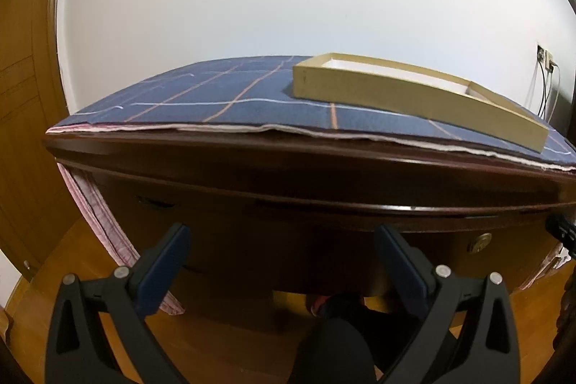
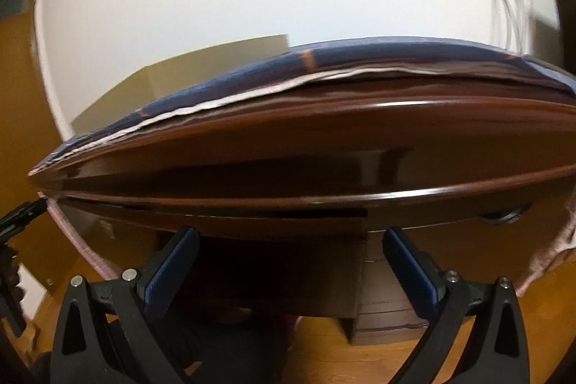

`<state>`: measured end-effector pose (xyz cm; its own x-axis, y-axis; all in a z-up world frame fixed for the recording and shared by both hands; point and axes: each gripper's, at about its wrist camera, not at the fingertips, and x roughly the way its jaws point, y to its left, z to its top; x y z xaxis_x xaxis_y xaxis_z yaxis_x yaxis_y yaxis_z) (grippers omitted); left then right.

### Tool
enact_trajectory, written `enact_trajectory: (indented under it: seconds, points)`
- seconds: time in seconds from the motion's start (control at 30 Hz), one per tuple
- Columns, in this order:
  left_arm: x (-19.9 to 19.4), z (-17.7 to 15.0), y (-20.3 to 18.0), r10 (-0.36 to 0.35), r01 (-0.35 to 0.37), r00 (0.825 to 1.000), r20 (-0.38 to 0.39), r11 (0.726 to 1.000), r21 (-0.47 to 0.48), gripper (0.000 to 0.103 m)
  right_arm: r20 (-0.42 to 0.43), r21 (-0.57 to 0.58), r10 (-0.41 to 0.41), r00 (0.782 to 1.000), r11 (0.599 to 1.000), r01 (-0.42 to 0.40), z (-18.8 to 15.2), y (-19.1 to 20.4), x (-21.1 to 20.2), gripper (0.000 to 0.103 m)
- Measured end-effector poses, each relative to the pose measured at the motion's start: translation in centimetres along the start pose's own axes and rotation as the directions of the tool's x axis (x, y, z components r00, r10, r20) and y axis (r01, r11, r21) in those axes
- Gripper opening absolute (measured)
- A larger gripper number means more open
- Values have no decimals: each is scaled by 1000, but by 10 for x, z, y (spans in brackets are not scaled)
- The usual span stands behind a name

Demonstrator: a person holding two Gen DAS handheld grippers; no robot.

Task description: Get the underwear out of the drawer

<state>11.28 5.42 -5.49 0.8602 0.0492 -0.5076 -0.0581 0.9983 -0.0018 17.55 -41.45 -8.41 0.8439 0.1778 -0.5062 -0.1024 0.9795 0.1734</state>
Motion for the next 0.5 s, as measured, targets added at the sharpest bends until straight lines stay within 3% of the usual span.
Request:
enact_trajectory:
  seconds: [0.33, 0.5]
  points:
    - [-1, -1, -2, 9, -9, 1000, -6, 1000, 22, 103, -45, -39, 79, 996, 996, -81, 5, -4, 12, 103]
    - [-1, -4, -3, 14, -14, 1000, -16, 1000, 17, 103, -91, -90, 55, 994, 994, -64, 11, 2, 17, 103]
